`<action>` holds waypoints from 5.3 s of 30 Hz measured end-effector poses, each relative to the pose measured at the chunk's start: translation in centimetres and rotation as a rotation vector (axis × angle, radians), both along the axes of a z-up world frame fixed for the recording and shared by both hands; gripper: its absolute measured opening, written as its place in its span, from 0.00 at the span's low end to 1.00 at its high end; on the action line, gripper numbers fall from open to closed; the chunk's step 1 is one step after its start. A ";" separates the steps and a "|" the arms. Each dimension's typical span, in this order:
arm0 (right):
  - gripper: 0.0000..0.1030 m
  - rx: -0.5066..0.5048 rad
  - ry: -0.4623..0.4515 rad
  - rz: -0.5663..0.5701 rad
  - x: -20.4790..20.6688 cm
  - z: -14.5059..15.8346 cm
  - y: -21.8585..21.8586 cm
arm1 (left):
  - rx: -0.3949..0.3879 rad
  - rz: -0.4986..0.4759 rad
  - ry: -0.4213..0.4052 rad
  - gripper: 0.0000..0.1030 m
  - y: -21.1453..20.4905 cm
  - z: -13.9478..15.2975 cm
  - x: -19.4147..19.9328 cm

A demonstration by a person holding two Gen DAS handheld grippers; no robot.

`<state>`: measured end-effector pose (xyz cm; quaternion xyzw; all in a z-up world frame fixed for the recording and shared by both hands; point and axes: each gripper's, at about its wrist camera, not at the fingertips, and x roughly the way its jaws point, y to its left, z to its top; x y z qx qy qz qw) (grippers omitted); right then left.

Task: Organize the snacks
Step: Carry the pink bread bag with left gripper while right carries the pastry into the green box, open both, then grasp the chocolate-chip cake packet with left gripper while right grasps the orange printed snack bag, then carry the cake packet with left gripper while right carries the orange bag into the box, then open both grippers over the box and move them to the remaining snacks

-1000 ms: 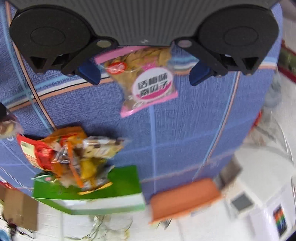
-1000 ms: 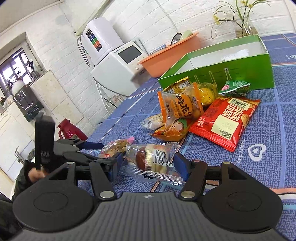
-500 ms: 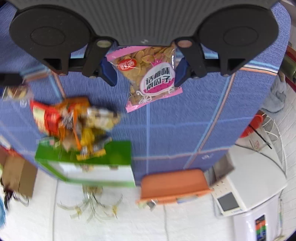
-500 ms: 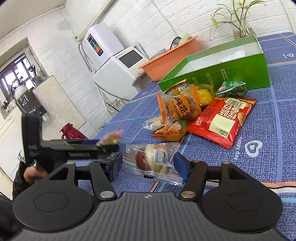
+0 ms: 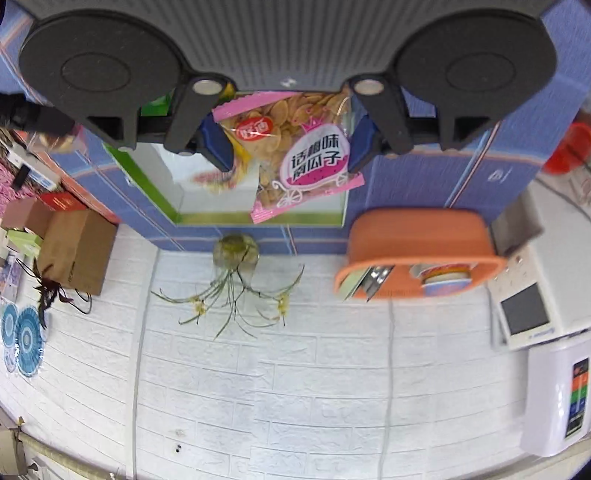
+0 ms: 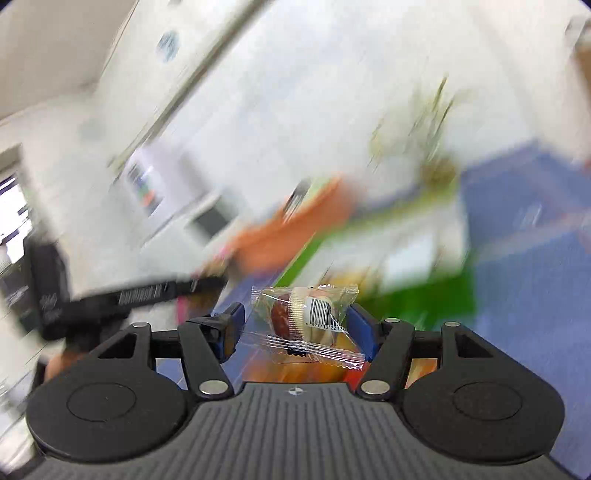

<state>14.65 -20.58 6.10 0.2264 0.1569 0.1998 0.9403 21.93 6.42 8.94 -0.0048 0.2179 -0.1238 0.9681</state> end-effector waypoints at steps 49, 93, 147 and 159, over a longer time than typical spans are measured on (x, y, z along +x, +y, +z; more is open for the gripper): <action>1.00 -0.297 0.159 0.152 0.9 -4.9 9.1 | 0.142 -0.078 0.140 1.00 3.0 -11.0 -3.5; 0.98 -0.046 0.121 0.163 -4.5 -5.1 5.2 | -0.108 -0.162 0.313 0.58 9.1 -11.2 -8.1; 1.00 -0.040 0.122 -0.175 10.3 -3.1 1.4 | 0.113 0.093 -0.073 0.79 -2.9 -3.9 5.7; 1.00 -0.030 -0.043 -0.110 7.4 0.7 0.1 | 0.142 0.118 -0.114 1.00 -0.7 -3.4 0.4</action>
